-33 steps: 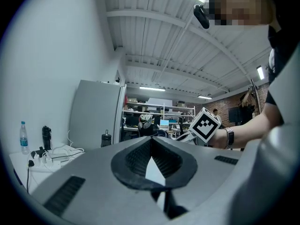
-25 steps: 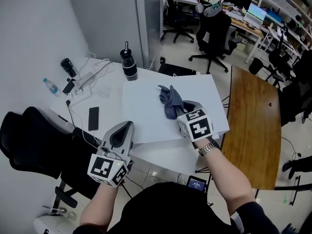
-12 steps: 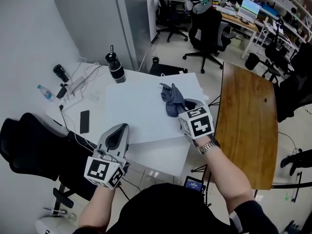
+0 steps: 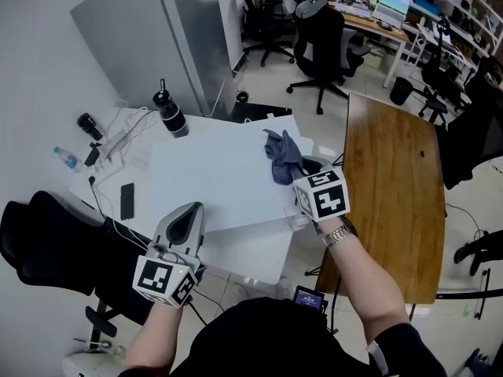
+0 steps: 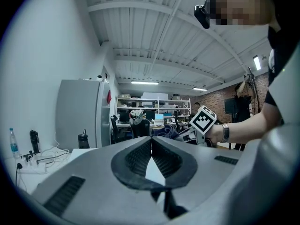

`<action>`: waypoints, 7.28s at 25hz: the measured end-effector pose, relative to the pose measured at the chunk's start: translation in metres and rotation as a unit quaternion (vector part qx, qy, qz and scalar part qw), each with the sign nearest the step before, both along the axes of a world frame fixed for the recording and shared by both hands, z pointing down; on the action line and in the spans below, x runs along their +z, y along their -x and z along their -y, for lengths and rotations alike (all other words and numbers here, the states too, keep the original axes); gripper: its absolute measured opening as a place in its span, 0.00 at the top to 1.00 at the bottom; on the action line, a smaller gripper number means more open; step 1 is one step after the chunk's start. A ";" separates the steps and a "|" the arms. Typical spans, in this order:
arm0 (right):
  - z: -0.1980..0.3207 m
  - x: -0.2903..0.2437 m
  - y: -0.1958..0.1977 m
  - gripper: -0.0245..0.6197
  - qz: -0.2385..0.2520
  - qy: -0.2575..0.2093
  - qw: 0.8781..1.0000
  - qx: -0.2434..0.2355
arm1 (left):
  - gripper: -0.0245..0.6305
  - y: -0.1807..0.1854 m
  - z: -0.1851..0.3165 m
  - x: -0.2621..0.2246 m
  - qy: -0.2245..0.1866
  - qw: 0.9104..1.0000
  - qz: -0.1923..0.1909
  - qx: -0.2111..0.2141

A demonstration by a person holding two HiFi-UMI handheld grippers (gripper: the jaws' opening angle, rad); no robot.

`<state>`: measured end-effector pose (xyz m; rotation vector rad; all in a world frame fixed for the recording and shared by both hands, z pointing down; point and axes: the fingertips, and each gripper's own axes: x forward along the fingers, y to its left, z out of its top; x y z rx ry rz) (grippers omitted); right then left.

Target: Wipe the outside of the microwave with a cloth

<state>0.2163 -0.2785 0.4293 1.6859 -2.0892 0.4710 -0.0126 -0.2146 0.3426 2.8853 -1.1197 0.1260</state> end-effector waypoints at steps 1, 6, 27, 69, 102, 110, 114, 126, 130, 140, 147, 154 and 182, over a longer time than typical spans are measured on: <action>-0.001 -0.001 -0.006 0.89 0.002 -0.002 1.000 0.004 | 0.95 -0.004 -0.001 0.000 0.001 1.000 0.002 0.000; -0.007 0.000 -0.035 0.89 0.011 -0.009 1.000 0.020 | 0.95 -0.019 -0.006 0.005 0.004 1.000 0.010 0.001; -0.007 0.049 -0.090 0.89 0.081 -0.007 0.996 0.021 | 0.95 -0.062 -0.028 0.021 0.013 0.998 0.051 -0.028; 0.011 0.228 -0.090 0.89 0.052 0.117 0.992 -0.013 | 0.95 -0.085 -0.019 0.032 0.013 0.993 0.099 -0.062; -0.091 0.155 -0.125 0.89 0.011 0.077 0.995 0.062 | 0.95 -0.158 -0.032 0.020 0.070 0.993 0.053 0.080; -0.158 0.077 -0.087 0.89 -0.008 0.021 0.997 0.079 | 0.95 -0.111 -0.059 0.014 0.071 0.993 0.024 0.087; -0.185 0.053 -0.058 0.89 -0.005 -0.002 0.996 0.085 | 0.95 -0.073 -0.070 0.013 0.069 0.995 0.007 0.076; -0.222 0.043 0.066 0.89 -0.002 -0.014 0.999 0.030 | 0.95 0.047 -0.097 0.028 0.081 0.996 -0.016 0.018; -0.219 0.044 0.117 0.89 -0.002 -0.020 1.000 -0.011 | 0.95 0.085 -0.108 0.034 0.084 0.996 -0.018 -0.007; -0.192 0.056 0.265 0.89 0.016 -0.036 0.991 -0.127 | 0.95 0.187 -0.128 0.044 0.089 0.993 -0.012 -0.076; -0.162 0.082 0.346 0.89 0.024 -0.036 0.984 -0.174 | 0.95 0.254 -0.134 0.047 0.089 0.988 -0.003 -0.127; -0.127 0.112 0.382 0.89 0.035 -0.006 0.984 -0.173 | 0.95 0.296 -0.135 0.052 0.093 0.983 0.008 -0.158; -0.103 0.138 0.262 0.89 0.020 0.025 0.999 -0.013 | 0.95 0.258 -0.112 0.071 0.110 0.990 0.001 -0.092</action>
